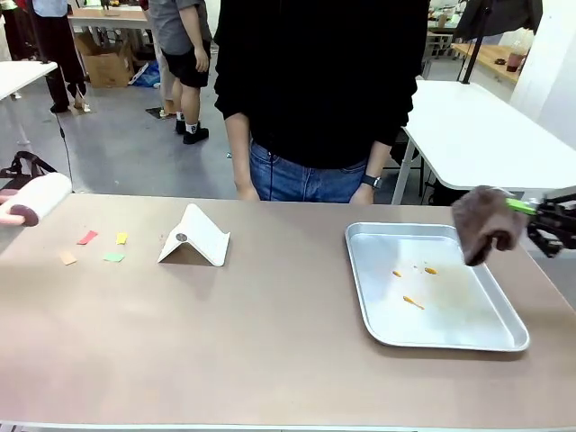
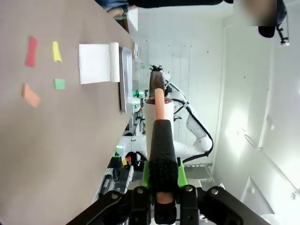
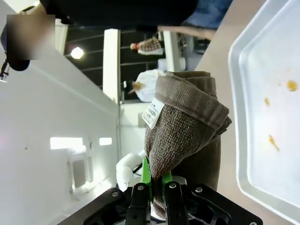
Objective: Clean the surface of the table.
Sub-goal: Hold the Lint Roller with your left hand and the towel with your right hand.
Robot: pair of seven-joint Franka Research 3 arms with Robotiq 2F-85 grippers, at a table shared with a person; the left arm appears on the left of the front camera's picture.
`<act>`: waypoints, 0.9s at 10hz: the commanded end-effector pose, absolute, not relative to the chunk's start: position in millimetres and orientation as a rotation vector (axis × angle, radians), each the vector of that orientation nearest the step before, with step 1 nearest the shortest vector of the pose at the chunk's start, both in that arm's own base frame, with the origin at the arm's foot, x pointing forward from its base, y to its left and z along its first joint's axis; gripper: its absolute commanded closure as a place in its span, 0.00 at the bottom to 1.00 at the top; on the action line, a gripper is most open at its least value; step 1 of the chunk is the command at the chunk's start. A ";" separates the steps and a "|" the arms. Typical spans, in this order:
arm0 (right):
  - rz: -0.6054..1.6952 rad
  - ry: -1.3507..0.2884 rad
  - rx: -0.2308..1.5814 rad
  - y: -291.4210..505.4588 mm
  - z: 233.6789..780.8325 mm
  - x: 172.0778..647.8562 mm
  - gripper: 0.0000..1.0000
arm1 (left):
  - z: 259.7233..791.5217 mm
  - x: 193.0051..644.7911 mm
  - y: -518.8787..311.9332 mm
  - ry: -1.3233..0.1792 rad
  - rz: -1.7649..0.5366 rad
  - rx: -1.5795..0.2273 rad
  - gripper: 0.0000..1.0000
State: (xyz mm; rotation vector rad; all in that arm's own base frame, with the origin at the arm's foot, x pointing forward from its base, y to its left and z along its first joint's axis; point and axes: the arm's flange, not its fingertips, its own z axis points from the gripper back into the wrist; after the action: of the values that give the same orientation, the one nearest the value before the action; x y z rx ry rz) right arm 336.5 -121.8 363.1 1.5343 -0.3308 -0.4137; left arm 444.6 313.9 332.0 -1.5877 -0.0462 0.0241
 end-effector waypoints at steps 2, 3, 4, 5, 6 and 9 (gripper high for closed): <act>-0.382 -0.403 1.458 -121.8 354.9 302.2 1.00 | 333.3 414.1 366.5 -0.105 0.056 -1.602 1.00; -0.371 -0.460 1.456 -122.8 351.3 301.4 1.00 | 329.9 408.1 365.4 -0.110 0.049 -1.579 1.00; -0.378 -0.508 1.436 -123.4 348.3 302.0 1.00 | 329.1 408.8 362.7 -0.122 0.074 -1.572 1.00; -0.398 -0.390 1.469 -145.6 357.9 321.8 1.00 | 331.4 413.4 355.3 -0.134 0.061 -1.591 1.00; -0.398 -0.390 1.469 -145.6 357.9 321.8 1.00 | 320.5 404.4 369.2 -0.119 0.091 -1.590 1.00; -0.398 -0.390 1.469 -145.6 357.9 321.8 1.00 | 320.5 404.4 369.2 -0.119 0.091 -1.590 1.00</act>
State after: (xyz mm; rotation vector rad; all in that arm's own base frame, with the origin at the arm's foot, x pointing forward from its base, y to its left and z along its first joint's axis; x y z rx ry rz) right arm 322.1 -145.7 353.8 1.4557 -0.4109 -0.3896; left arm 405.8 368.7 316.2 -1.5770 -0.1080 0.1051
